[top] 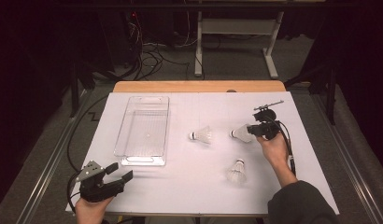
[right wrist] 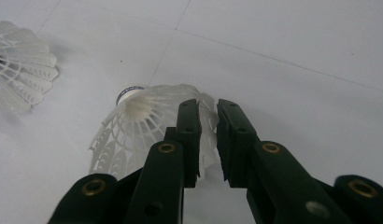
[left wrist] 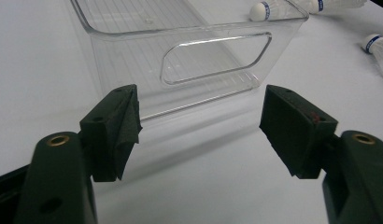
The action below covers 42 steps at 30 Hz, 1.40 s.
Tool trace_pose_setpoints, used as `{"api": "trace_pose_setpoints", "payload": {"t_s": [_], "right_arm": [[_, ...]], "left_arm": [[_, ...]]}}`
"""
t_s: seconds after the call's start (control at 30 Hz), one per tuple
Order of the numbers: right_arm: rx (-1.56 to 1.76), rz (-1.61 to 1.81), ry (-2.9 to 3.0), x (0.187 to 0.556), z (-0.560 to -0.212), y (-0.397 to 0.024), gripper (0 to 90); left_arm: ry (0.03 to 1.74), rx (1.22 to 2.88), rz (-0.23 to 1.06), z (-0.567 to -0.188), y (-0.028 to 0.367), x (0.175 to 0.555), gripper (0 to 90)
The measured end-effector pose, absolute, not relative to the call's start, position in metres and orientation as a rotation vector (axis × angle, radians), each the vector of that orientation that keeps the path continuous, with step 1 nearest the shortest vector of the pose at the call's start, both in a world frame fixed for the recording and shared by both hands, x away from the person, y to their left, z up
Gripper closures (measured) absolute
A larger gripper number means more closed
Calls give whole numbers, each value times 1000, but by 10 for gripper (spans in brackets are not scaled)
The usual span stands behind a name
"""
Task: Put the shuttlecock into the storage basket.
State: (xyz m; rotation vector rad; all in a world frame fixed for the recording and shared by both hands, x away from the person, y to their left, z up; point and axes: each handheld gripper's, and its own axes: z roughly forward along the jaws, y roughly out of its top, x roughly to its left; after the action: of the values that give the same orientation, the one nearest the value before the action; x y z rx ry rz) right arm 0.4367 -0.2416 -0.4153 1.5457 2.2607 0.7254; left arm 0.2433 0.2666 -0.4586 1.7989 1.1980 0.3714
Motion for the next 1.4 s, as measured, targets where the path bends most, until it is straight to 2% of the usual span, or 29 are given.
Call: {"api": "trace_pose_setpoints", "payload": {"t_s": [0.4, 0.93, 1.4], "right_arm": [[1591, 706, 2256, 442, -423, -244, 752], [1638, 676, 2235, 447, -430, -250, 641], [1650, 707, 2229, 441, -431, -256, 598]], "left_arm": [[1194, 1803, 367, -459, 266, 244, 295], [1192, 1804, 364, -459, 266, 244, 295], [1191, 1802, 367, -459, 266, 243, 295]]}}
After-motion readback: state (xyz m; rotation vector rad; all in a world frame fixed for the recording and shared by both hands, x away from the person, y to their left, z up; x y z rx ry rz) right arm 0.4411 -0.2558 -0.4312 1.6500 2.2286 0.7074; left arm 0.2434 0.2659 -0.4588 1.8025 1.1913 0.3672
